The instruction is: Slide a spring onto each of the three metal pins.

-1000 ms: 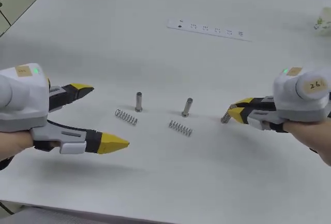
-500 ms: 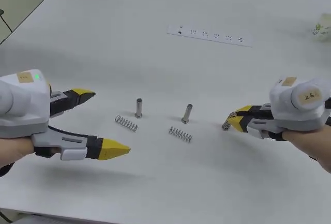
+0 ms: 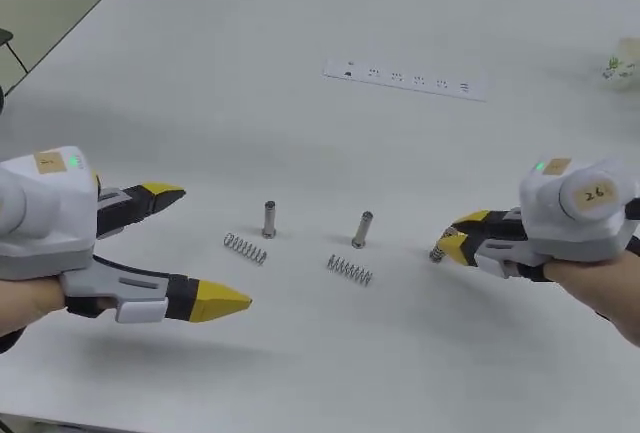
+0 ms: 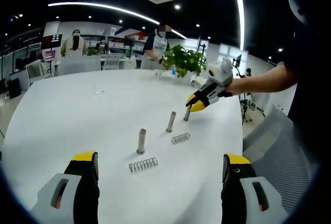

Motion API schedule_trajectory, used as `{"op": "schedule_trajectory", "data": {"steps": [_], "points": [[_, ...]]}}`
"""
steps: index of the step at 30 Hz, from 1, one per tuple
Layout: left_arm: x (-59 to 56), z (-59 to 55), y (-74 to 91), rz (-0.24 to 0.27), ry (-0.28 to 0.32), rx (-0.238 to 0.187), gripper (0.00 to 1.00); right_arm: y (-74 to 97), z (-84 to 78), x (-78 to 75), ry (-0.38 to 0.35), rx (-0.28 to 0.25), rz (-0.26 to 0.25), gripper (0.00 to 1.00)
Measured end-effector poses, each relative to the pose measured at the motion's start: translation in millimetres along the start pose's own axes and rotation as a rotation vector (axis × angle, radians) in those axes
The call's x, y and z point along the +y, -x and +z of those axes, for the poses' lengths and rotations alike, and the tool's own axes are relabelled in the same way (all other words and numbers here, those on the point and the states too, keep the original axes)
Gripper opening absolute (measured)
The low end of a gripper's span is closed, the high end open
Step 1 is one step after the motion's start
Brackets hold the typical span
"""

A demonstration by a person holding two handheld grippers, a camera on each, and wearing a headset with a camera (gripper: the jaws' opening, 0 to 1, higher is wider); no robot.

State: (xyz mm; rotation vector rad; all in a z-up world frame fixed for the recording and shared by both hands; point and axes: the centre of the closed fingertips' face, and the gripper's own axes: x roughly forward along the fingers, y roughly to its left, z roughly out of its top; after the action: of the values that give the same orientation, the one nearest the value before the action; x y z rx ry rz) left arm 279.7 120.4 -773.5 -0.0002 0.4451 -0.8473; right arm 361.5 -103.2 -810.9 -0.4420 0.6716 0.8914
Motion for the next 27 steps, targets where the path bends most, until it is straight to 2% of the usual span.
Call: {"op": "schedule_trajectory", "data": {"steps": [10,14,19,27], "points": [[-0.5,2.7,0.0,0.001,0.008,-0.013,0.98,6.6,1.7,1.4,-0.057,-0.04,0.006,0.21],[-0.4,2.4,0.1,0.0,0.008,-0.012,0.98,12.3,4.0,1.1,-0.101,-0.076,0.007,0.22],[0.1,2.7,0.4,0.0,0.01,-0.014,0.98,17.2,0.9,5.9,-0.139,-0.094,0.03,0.26],[1.3,1.9,1.3,0.007,0.013,-0.013,0.98,27.2,-2.1,9.8,-0.207,-0.134,0.038,0.28]]}}
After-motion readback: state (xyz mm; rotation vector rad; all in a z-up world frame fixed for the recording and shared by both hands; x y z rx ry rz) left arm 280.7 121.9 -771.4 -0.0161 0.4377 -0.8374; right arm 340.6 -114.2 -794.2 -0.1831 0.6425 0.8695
